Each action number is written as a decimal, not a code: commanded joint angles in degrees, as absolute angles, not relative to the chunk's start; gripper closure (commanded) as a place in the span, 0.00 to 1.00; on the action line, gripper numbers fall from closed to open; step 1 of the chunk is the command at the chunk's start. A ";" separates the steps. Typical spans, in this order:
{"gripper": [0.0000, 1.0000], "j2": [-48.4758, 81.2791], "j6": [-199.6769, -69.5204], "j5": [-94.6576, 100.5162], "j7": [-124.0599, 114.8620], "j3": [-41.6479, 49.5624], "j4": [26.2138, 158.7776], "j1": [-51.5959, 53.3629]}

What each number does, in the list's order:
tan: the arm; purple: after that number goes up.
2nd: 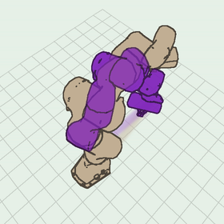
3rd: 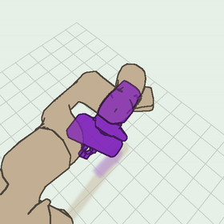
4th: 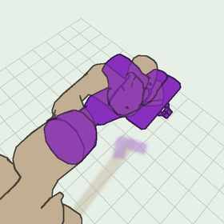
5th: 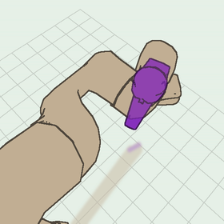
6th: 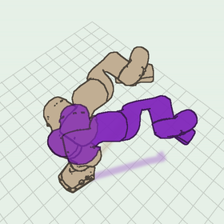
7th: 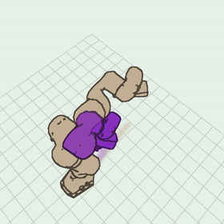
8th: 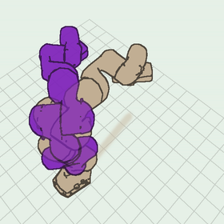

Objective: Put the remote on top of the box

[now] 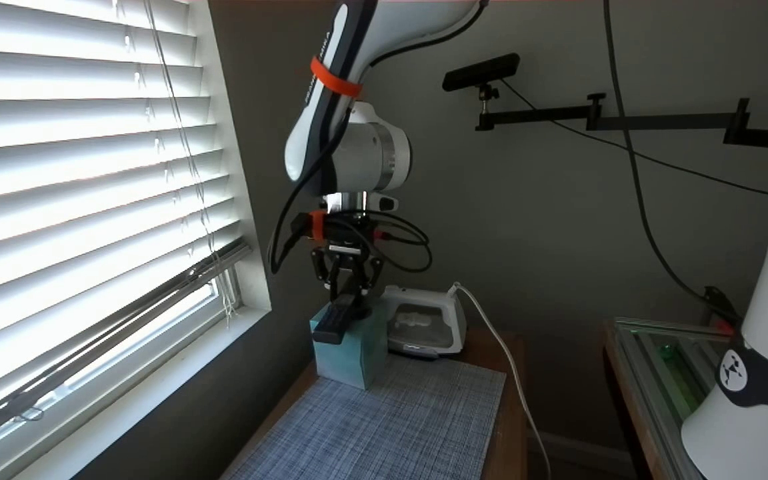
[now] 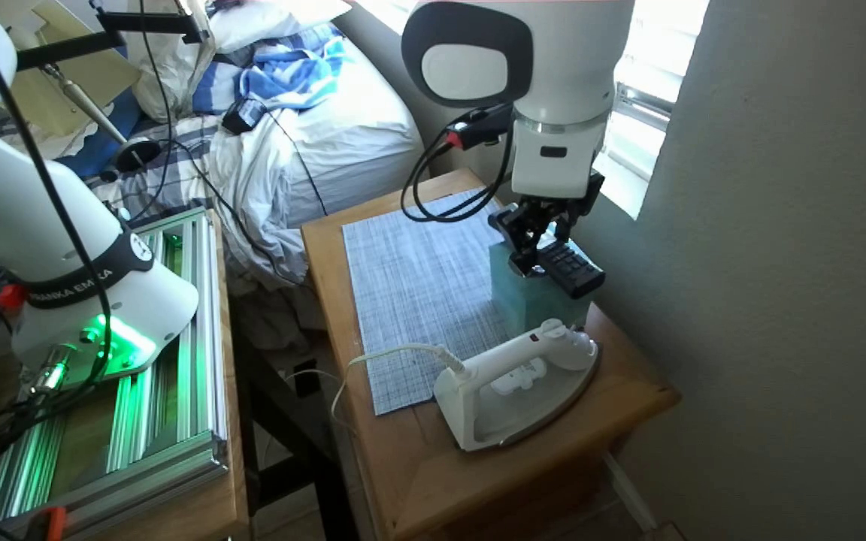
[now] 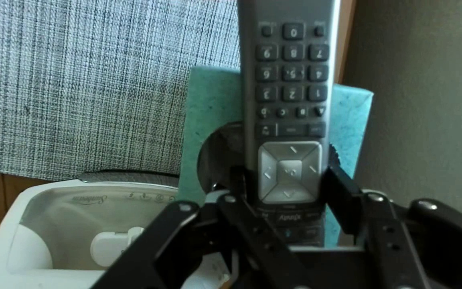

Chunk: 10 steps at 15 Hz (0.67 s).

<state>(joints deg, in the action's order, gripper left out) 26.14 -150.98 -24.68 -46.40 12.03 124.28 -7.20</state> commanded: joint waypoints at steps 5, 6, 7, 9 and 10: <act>0.72 24.99 -147.79 -29.27 -51.52 10.76 122.94 -9.70; 0.72 25.05 -147.84 -29.53 -51.97 10.68 122.91 -9.74; 0.72 25.12 -147.88 -29.62 -52.40 10.64 122.87 -9.73; 0.72 25.39 -148.24 -29.11 -53.40 10.90 122.78 -9.51; 0.72 25.47 -148.36 -28.82 -53.83 11.05 122.75 -9.44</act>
